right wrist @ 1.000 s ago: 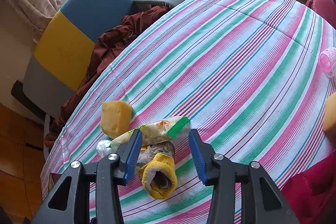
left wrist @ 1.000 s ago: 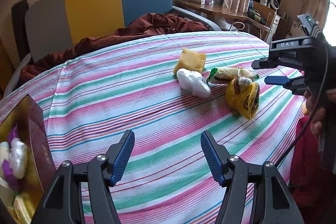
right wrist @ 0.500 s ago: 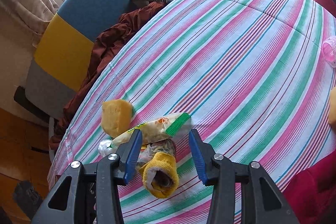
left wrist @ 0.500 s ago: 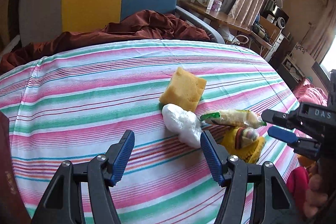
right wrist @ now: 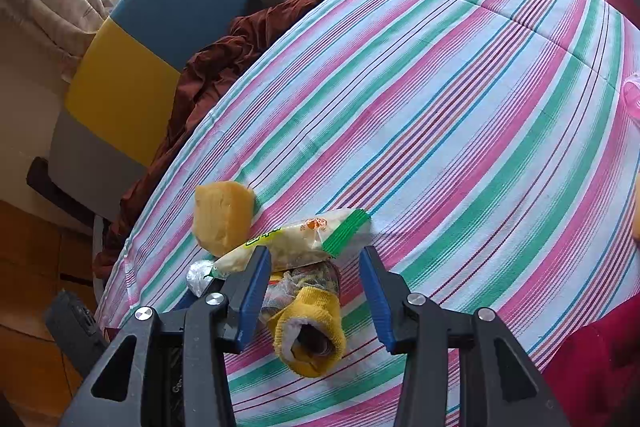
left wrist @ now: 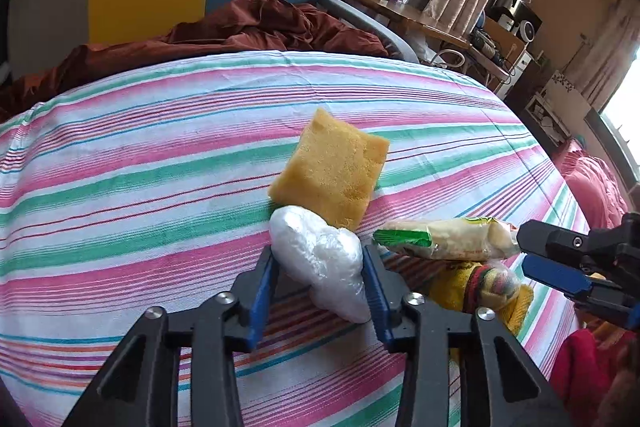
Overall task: Organize objects
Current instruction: 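Grasp the white plastic bag with left tool while right tool grasps yellow sock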
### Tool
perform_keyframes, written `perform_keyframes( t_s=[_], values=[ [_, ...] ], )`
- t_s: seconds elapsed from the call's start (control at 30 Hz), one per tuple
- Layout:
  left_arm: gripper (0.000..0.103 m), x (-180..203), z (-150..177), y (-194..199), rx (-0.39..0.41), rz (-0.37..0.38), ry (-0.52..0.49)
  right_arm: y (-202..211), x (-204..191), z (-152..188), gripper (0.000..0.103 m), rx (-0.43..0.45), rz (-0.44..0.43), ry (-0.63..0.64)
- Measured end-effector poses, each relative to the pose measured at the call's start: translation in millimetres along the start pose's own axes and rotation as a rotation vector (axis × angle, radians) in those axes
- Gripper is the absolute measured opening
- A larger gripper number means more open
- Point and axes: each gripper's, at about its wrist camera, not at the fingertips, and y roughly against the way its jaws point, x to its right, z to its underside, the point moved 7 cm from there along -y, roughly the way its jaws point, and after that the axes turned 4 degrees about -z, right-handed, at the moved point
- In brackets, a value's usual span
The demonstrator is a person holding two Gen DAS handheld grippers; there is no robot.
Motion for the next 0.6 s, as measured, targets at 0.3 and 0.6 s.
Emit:
perform_keyframes(
  t_s=[0.3,0.6],
  values=[
    [0.037,-25.3,36.6,40.9,0.073,-0.054,-0.012,-25.5,-20.8,19.4,0.050,-0.123,0.023,0.126],
    [0.036,-48.0,88.2,89.5,0.136,-0.189,-0.011,-43.1,-23.7,33.4,0.047,-0.183,0.150,0.272]
  ],
)
